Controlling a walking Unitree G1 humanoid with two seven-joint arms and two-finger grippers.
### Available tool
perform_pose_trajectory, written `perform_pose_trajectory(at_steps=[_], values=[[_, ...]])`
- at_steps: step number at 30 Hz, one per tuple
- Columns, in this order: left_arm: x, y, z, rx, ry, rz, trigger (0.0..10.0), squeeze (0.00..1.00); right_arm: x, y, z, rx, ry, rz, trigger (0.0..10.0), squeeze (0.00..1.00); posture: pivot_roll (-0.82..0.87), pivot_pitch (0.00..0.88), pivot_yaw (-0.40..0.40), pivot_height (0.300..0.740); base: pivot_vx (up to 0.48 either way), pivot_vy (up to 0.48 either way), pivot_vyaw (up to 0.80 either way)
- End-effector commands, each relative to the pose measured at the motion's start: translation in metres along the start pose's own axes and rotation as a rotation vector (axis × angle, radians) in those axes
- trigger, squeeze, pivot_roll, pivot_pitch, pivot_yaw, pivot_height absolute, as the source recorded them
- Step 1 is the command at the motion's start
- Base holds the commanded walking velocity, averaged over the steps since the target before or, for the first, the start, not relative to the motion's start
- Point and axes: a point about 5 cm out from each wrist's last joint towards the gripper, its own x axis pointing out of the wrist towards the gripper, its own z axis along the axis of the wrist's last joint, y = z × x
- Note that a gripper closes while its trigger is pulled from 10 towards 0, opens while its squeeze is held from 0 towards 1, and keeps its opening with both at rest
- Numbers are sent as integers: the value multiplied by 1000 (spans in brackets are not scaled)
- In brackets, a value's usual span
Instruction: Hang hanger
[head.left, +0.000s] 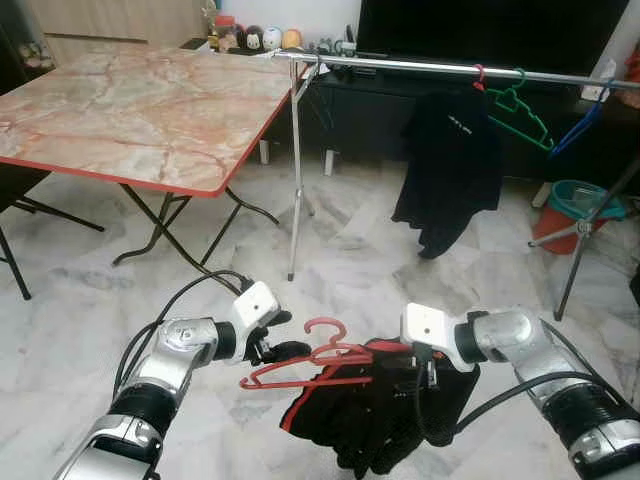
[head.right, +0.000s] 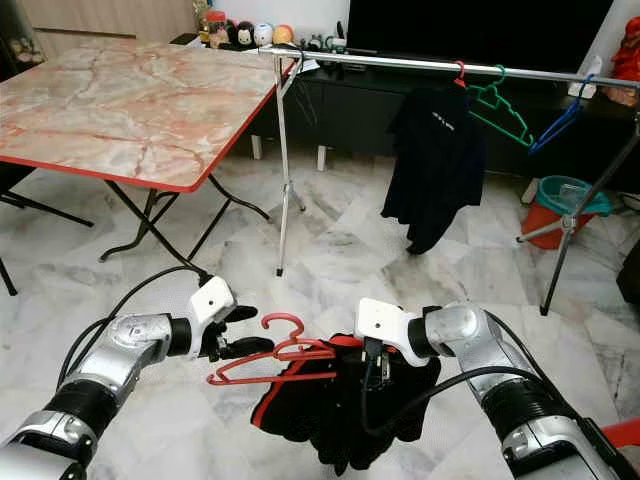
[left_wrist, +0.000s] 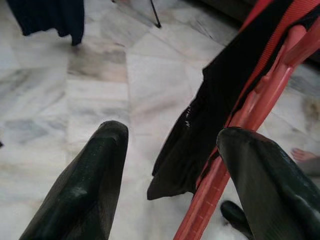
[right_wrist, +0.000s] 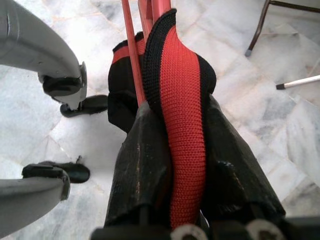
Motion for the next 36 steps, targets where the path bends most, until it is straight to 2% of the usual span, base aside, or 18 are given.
perform_pose_trajectory(at_steps=[1,4,12,18,25,36], values=[[1,2,5,63,15,21,10000,0,-1,-4,6,-32,2,-14,10000,0,118,0,-26,740,0,0,0],[-1,5,5,82,32,47,10000,0,-2,-4,4,-29,10,-15,10000,0,119,0,-27,740,0,0,0],[-6,4,0,59,65,16,10000,0,-4,-4,-4,-27,64,-22,10000,0,123,0,-29,740,0,0,0],[-9,2,4,20,34,-43,10000,0,-3,-6,-5,-28,72,-40,10000,0,123,0,-28,740,0,0,0],[-7,-1,9,-18,1,-71,10000,0,-1,-7,4,-34,30,-33,10000,0,121,0,-27,740,0,0,0],[-6,-10,6,-67,16,-149,10000,0,-1,-8,8,-43,11,-26,10000,0,121,0,-28,740,0,0,0]])
